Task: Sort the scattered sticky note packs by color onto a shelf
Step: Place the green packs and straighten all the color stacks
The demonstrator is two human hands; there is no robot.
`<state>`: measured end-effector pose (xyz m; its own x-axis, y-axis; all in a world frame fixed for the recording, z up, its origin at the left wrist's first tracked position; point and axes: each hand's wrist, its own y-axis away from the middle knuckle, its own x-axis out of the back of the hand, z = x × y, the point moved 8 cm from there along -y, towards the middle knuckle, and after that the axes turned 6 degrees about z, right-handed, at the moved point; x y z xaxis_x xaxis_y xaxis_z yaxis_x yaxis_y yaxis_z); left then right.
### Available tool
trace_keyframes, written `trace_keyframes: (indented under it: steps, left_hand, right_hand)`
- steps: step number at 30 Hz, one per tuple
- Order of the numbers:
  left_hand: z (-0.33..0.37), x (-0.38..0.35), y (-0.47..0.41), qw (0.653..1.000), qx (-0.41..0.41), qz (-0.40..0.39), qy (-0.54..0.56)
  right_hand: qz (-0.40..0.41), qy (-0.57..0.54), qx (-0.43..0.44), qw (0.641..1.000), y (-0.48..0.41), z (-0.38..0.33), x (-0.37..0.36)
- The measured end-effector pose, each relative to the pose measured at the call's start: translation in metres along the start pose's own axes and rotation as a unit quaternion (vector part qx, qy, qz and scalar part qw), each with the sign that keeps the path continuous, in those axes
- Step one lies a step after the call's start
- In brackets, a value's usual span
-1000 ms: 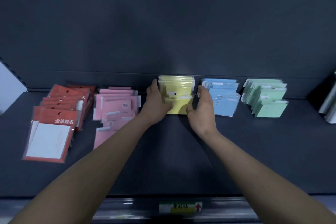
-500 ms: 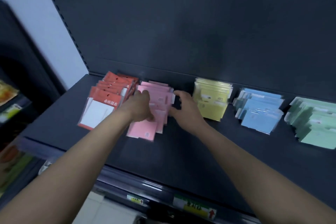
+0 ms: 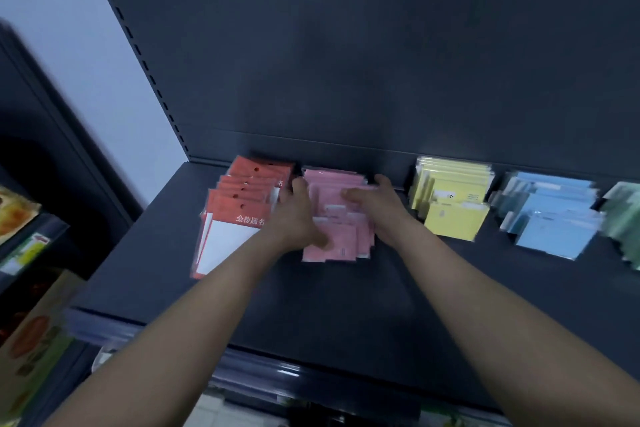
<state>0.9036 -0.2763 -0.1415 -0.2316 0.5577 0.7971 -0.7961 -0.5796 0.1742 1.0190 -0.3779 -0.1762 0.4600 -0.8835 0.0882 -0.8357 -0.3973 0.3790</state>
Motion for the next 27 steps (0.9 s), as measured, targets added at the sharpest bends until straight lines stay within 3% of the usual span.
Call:
trace_keyframes:
  steps: [5, 15, 21, 27]
  left_hand:
    - [-0.006, -0.018, -0.016, 0.995, 0.009, -0.082, 0.061]
    - [-0.006, -0.015, -0.045, 0.995, 0.022, -0.091, 0.013]
    - [-0.007, -0.018, -0.051, 0.99, 0.027, -0.112, 0.076]
    - [-0.006, -0.019, -0.047, 0.982, 0.004, -0.104, 0.159]
  right_hand:
    - [0.032, -0.015, -0.025, 0.999, -0.013, -0.004, -0.006]
    - [0.031, -0.011, -0.062, 0.998, -0.009, -0.016, -0.002]
    - [0.027, -0.016, -0.085, 0.996, 0.0, -0.022, -0.005]
    - [0.054, -0.022, -0.049, 0.997, -0.002, -0.02, -0.008]
